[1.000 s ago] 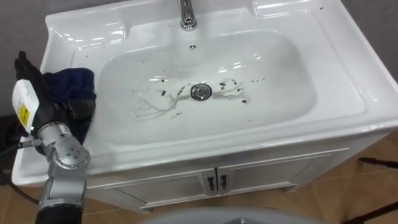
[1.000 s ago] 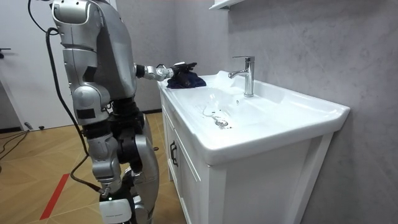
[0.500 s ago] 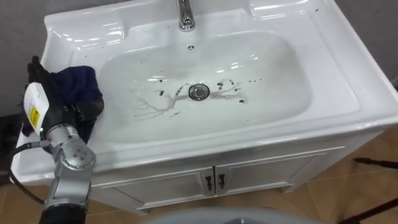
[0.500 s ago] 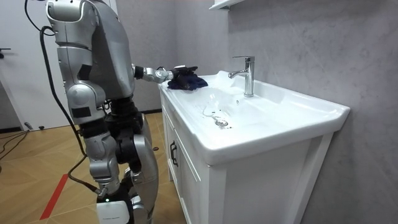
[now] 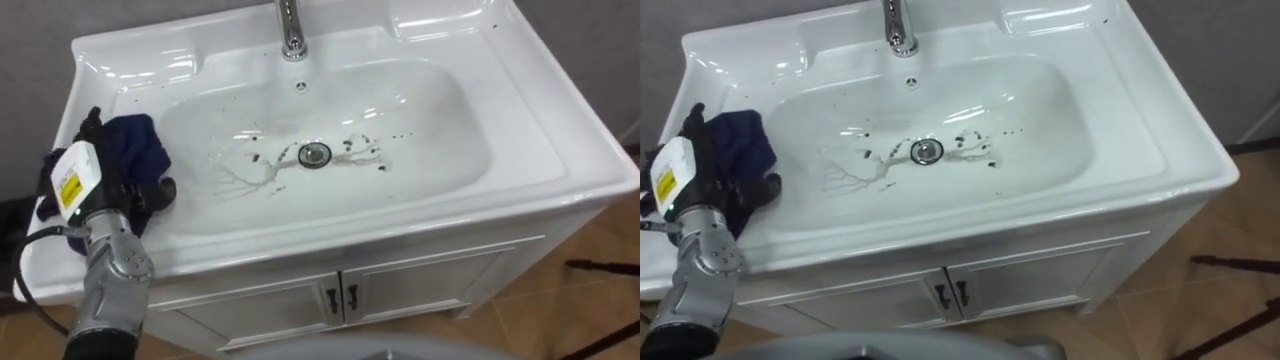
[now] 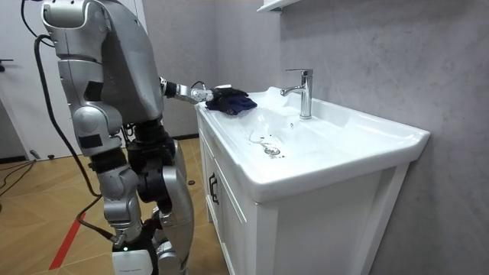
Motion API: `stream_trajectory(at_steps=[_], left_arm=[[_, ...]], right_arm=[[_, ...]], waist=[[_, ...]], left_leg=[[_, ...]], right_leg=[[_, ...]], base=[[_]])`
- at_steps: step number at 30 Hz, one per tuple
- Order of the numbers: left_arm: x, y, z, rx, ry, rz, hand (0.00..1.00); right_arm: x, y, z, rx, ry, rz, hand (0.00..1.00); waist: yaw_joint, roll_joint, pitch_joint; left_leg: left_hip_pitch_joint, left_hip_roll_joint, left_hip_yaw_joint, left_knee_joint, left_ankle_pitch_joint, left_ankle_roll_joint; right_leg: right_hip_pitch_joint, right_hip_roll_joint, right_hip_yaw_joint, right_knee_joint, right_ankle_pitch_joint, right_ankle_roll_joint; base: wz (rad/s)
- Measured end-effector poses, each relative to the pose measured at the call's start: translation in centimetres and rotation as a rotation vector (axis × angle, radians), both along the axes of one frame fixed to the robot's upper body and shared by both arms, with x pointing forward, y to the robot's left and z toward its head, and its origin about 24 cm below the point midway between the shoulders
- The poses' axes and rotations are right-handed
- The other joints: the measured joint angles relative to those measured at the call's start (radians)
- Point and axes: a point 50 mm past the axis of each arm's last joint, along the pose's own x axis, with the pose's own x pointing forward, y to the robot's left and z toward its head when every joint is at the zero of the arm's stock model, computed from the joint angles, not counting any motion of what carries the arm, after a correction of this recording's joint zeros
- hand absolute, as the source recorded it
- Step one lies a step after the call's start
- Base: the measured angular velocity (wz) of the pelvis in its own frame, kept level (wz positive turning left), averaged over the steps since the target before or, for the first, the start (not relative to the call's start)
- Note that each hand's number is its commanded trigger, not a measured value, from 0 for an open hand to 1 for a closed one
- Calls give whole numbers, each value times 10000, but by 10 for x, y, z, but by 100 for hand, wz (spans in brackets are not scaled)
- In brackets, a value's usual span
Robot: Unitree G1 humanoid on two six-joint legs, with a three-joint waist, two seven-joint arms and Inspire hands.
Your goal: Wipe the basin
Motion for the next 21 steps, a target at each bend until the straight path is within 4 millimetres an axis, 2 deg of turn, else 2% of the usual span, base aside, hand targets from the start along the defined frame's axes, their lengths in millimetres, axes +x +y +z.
stream_trajectory(at_steps=[4,11,21], left_arm=[[1,8,3,389,202,-34,100],[4,15,7,411,500,20,100],[6,20,3,-1379,-33,1158,100]], right_arm=[[5,-3,1,-106,-133,45,0],[11,-8,2,-246,-128,443,0],[20,-9,2,-563,-478,502,0]], waist=[[108,95,-16],[124,238,-17],[269,220,-15]], left_leg=[[81,35,195,-37,15,-26],[79,49,202,-164,48,-78],[38,62,114,-1,87,-134]], right_leg=[[-10,107,187,6,27,-50],[-74,118,187,17,17,-79],[-40,97,243,52,-61,-170]], base=[[-14],[-1],[1]])
